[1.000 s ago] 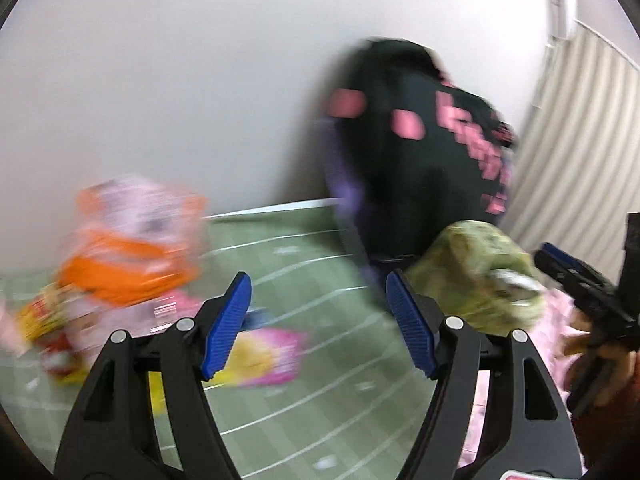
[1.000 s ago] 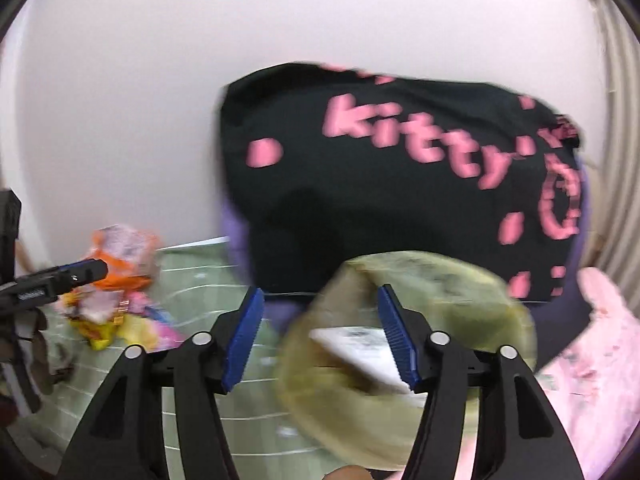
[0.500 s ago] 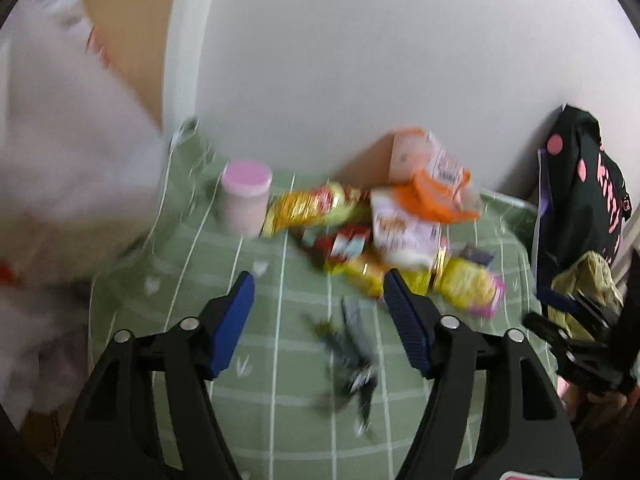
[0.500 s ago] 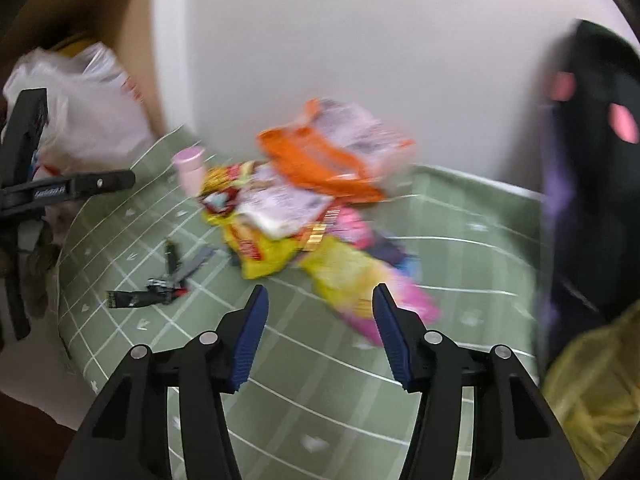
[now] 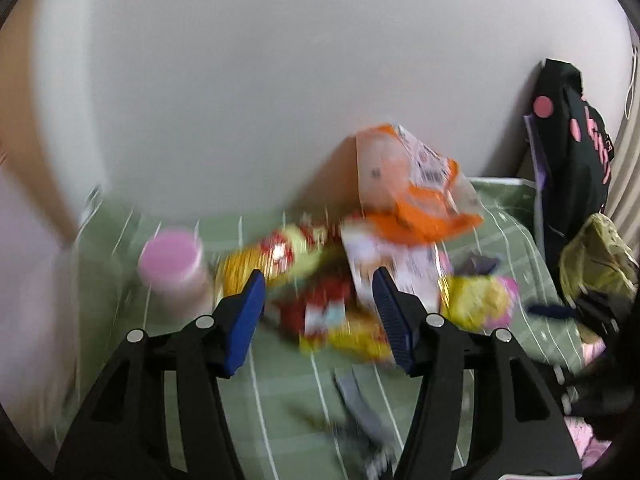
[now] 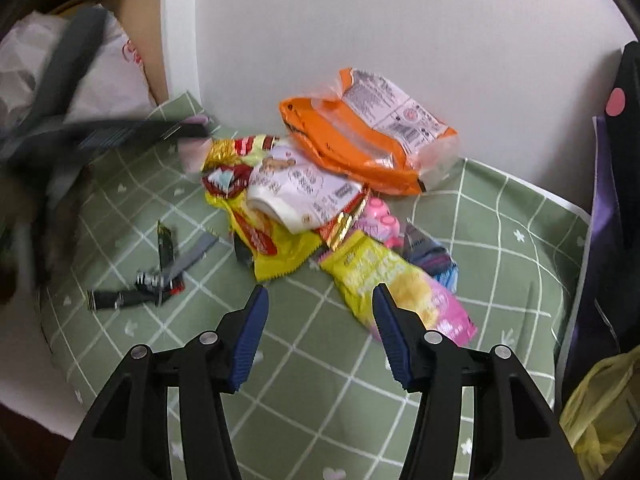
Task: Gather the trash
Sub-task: 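Move the left gripper back to the table and grasp the yellow snack wrapper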
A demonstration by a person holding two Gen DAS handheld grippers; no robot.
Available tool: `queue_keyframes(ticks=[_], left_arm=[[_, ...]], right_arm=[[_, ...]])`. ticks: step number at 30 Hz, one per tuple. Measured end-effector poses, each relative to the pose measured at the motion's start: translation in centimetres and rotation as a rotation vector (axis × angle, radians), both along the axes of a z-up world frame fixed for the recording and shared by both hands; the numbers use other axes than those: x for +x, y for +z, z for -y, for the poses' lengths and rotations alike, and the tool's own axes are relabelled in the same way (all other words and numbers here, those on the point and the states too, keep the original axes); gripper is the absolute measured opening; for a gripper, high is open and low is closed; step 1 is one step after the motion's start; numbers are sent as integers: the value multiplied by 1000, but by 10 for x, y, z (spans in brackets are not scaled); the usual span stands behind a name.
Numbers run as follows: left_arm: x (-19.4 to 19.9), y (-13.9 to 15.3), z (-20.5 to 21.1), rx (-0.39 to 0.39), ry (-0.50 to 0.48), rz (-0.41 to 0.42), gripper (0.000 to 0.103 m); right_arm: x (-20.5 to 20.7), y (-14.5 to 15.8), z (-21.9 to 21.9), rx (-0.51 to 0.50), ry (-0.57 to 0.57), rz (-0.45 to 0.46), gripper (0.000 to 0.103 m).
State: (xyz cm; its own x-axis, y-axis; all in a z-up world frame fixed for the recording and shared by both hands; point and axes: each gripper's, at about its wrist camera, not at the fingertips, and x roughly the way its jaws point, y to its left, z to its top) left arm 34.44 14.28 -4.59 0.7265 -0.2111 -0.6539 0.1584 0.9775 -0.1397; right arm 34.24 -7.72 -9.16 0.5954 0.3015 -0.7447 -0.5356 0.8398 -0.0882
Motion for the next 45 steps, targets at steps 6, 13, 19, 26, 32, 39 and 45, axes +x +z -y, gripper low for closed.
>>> queue_keyframes(ticks=[6, 13, 19, 26, 32, 39, 45], left_arm=[[70, -15, 13, 71, -42, -79, 53], [76, -41, 31, -60, -149, -196, 53], [61, -40, 35, -129, -191, -233, 53], [36, -9, -4, -91, -20, -141, 53], [34, -15, -24, -58, -18, -145, 53], [64, -31, 4, -20, -71, -157, 53], [86, -38, 19, 79, -62, -129, 53]], right_arm=[[-13, -10, 32, -21, -58, -41, 51], [-23, -18, 37, 37, -40, -106, 51], [-30, -17, -6, 121, 111, -140, 51], [-20, -24, -69, 194, 240, -141, 51], [-10, -45, -82, 188, 251, -208, 26], [-8, -21, -10, 178, 62, -180, 25], [-16, -6, 62, 176, -107, -164, 25]])
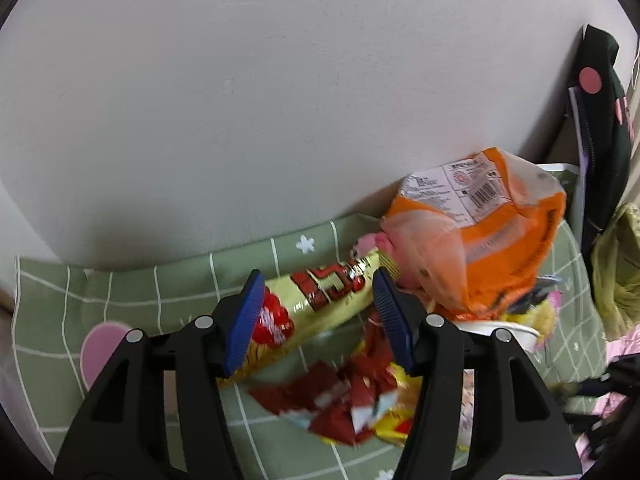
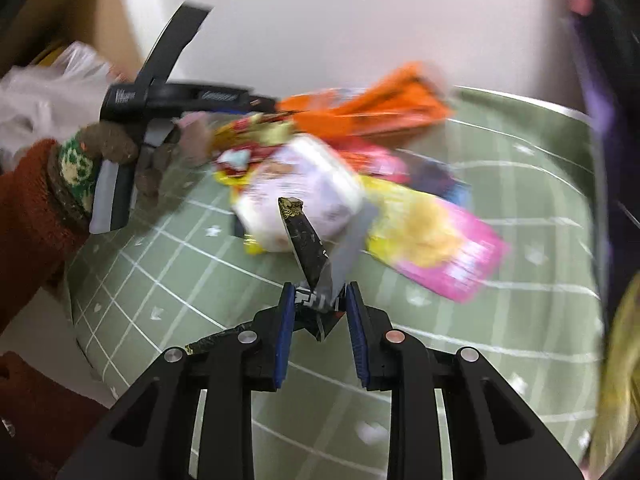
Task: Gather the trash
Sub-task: 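Move the left gripper back to the table and grasp the yellow snack wrapper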
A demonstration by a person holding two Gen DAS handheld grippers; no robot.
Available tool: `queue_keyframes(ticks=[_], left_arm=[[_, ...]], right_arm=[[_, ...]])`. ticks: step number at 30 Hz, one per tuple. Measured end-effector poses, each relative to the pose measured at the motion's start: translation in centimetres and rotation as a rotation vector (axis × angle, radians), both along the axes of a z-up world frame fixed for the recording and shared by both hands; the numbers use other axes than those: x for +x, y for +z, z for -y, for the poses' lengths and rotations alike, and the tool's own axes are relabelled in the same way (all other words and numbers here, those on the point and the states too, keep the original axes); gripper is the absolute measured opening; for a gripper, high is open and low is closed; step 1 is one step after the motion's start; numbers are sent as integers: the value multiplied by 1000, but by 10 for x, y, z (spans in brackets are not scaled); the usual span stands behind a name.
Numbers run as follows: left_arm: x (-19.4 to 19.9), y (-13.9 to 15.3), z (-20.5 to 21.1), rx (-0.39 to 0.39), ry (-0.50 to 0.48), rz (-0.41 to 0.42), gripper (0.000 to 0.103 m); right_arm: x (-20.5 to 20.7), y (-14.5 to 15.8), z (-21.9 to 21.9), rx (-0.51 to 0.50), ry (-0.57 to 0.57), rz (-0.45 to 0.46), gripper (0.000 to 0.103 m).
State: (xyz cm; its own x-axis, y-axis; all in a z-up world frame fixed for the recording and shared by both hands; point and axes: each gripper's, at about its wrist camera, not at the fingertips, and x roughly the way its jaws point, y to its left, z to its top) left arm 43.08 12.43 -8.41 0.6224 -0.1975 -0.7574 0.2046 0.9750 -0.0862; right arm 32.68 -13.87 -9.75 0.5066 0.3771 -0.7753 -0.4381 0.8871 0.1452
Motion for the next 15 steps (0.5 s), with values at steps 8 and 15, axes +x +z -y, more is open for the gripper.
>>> queue_keyframes(ticks=[8, 15], left_arm=[[-4, -24, 20, -62, -80, -125, 53], [-41, -39, 34, -107, -125, -232, 53]], right_arm=[[-13, 3, 46, 20, -97, -22, 25], [-10, -2, 39, 36, -112, -10, 25]])
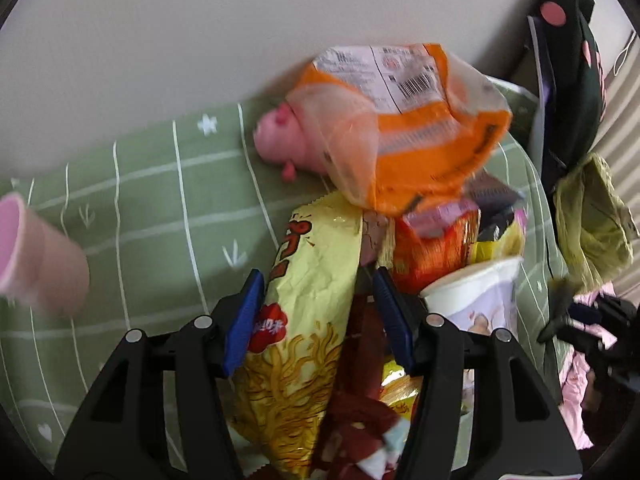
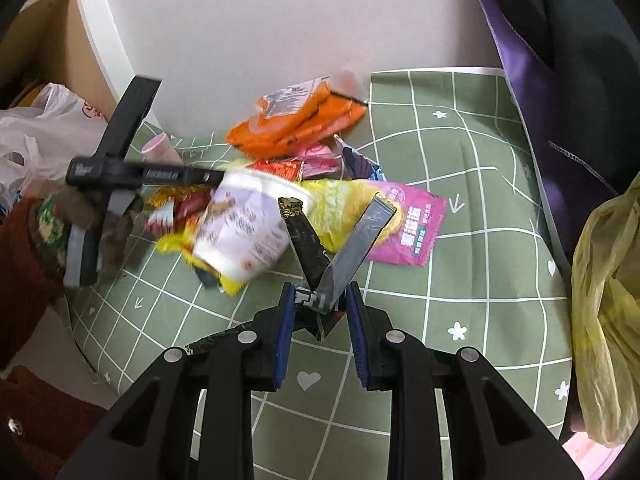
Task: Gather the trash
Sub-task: 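Move the left gripper back to the table and grasp the yellow snack wrapper, then carry the yellow snack wrapper in the left gripper to the yellow bag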
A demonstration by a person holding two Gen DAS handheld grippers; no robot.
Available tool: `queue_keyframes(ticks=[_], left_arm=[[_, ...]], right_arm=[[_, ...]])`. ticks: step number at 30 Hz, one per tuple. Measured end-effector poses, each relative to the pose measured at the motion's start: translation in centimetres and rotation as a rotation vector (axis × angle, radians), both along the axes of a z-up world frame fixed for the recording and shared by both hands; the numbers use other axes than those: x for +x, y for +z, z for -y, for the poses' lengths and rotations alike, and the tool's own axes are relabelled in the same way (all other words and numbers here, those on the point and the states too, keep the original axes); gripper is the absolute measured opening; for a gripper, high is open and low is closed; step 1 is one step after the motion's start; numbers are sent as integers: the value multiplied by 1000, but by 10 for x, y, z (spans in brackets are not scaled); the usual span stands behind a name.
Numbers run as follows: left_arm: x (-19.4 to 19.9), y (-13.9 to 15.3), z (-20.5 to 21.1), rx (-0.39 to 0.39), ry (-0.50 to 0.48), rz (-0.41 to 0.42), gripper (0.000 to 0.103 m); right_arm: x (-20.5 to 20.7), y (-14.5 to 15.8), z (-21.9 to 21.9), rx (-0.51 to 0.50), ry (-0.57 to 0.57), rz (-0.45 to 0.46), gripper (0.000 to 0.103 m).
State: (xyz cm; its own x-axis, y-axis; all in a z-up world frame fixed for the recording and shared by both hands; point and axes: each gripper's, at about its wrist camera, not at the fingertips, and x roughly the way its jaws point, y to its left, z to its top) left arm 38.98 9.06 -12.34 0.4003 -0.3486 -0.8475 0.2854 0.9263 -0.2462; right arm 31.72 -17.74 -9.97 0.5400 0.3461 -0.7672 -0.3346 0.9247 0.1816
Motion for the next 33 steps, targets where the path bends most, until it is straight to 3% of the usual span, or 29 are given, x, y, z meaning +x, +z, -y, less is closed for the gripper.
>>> queue_keyframes(ticks=[3, 7, 11, 18, 19, 20, 21, 23, 30, 33], left_arm=[[-4, -1, -7, -39, 29, -39, 53], [-3, 14, -10, -58, 19, -27, 53], [8, 18, -5, -30, 31, -43, 53], [42, -2, 12, 90, 1, -111, 53], [44, -3, 13, 103, -4, -114, 50], [46, -2, 14, 122, -10, -106, 39], [46, 1, 15, 137, -14, -103, 35], [41, 11, 14, 143, 3, -68, 33], [-8, 53, -10, -38, 118, 51, 33], [-30, 80, -6, -92, 121, 128, 32]], right_arm=[[-1, 0, 0, 5, -4, 5, 25], [-5, -1, -7, -7, 4, 11, 25], [-11, 1, -13, -10, 12, 15, 25], [-23, 1, -18, -29, 18, 21, 25], [-25, 1, -18, -34, 13, 22, 25], [-26, 2, -17, -34, 11, 22, 25], [-27, 2, -16, -35, 6, 24, 25], [-29, 5, -14, -36, -6, 34, 25], [-34, 28, 0, -40, -65, 106, 25], [-36, 46, 10, -47, -91, 154, 25]])
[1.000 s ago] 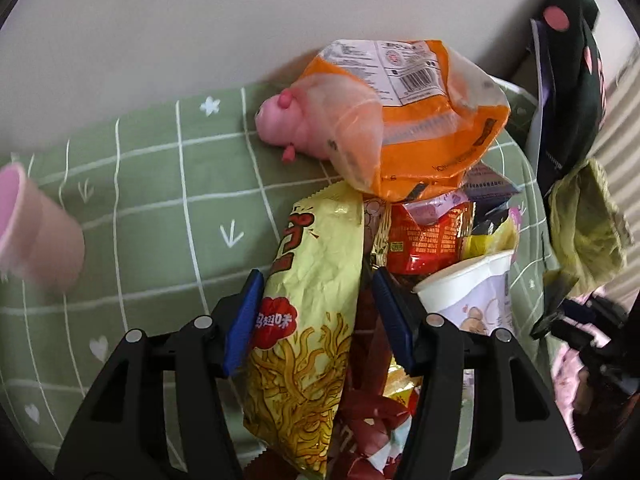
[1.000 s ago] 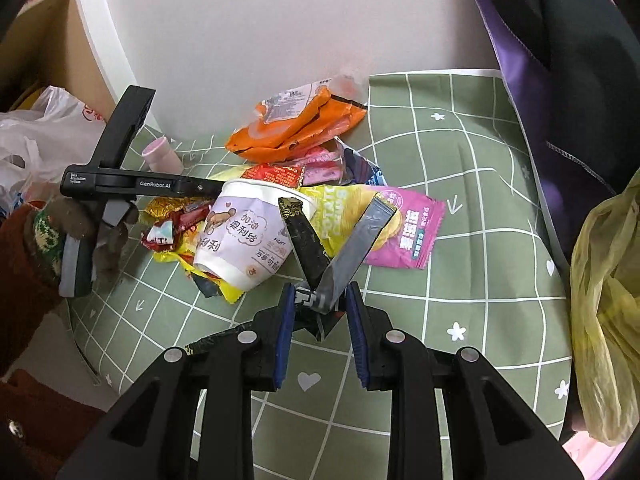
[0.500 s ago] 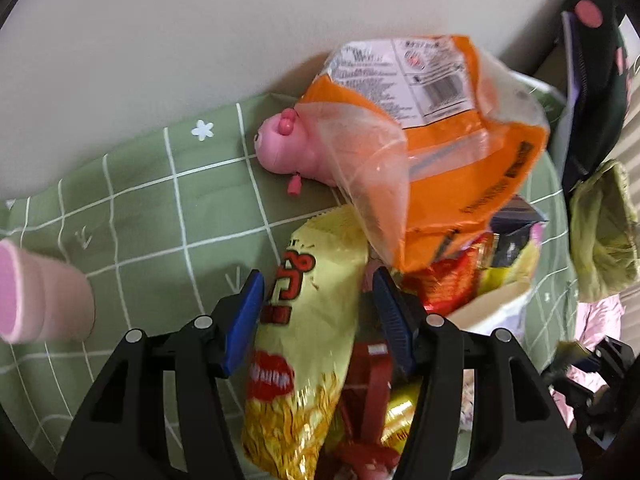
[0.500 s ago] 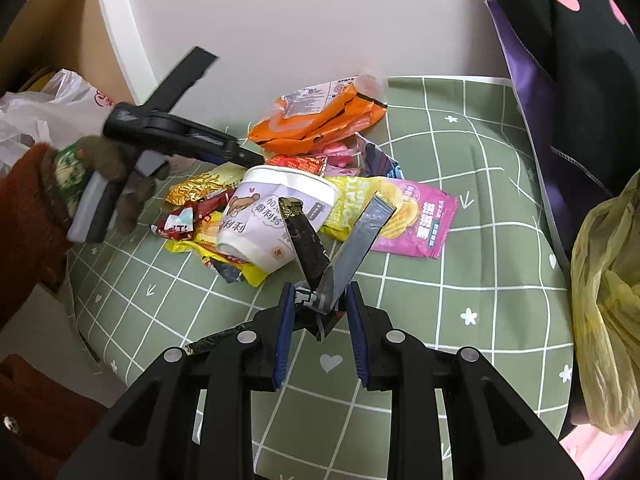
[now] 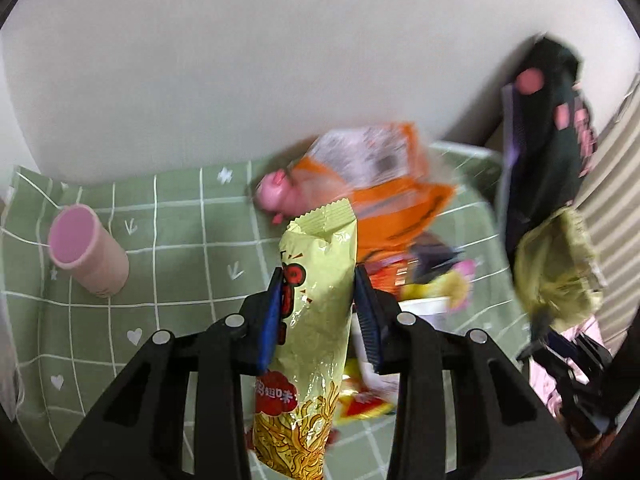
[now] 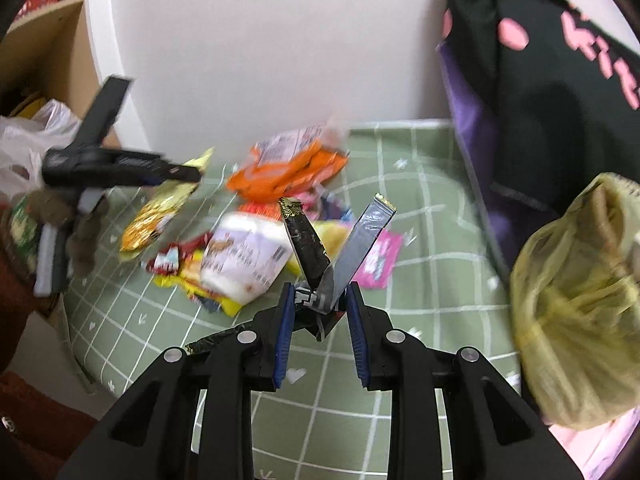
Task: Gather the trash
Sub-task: 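Carry the yellow snack wrapper in the left gripper to the yellow bag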
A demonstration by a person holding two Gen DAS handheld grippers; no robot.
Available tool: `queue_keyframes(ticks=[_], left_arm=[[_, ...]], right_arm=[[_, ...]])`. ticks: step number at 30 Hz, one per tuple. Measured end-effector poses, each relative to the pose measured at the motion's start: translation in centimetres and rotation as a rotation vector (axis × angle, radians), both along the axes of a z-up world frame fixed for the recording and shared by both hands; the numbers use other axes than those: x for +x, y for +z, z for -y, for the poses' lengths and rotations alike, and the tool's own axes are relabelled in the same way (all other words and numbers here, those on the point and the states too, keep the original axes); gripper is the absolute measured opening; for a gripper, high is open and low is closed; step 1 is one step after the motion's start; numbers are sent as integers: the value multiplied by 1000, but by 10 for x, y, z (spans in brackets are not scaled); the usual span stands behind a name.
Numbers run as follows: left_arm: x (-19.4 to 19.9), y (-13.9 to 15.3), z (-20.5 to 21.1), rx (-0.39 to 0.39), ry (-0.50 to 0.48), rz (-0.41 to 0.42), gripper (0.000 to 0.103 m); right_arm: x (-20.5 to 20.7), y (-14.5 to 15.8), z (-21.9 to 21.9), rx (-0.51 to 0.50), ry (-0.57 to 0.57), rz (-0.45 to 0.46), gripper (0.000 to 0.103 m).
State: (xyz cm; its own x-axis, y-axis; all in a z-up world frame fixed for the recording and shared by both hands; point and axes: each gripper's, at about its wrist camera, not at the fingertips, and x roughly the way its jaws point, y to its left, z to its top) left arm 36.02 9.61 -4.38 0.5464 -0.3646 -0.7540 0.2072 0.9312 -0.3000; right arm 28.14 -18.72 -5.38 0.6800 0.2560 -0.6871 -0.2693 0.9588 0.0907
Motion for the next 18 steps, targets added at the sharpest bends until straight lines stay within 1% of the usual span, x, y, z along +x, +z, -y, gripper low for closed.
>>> queue_keyframes(ticks=[1, 2, 4, 6, 7, 10, 11, 13, 14, 18], left_arm=[[-6, 10, 1, -14, -6, 33, 32], [-13, 27, 7, -37, -24, 86, 31], [-24, 48, 18, -66, -47, 161, 31], [-34, 71, 42, -100, -96, 247, 31], [-38, 84, 58, -108, -137, 289, 31], [-47, 108, 97, -115, -245, 365, 31], [-51, 118, 117, -124, -301, 395, 31], [-53, 128, 140, -143, -360, 422, 31], [-54, 134, 159, -167, -404, 432, 31], [-57, 142, 207, -268, -505, 427, 31]], right_arm=[[-2, 9, 5, -3, -15, 27, 25], [-2, 15, 9, -3, -23, 44, 25], [-5, 29, 18, -9, -42, 80, 25], [-9, 45, 29, -25, -68, 121, 25], [-11, 52, 34, -31, -83, 139, 25], [-22, 71, 55, -52, -139, 186, 25], [-27, 77, 63, -62, -165, 202, 25], [-37, 87, 80, -77, -211, 226, 25], [-43, 92, 91, -86, -239, 238, 25], [-69, 114, 134, -122, -362, 276, 25]])
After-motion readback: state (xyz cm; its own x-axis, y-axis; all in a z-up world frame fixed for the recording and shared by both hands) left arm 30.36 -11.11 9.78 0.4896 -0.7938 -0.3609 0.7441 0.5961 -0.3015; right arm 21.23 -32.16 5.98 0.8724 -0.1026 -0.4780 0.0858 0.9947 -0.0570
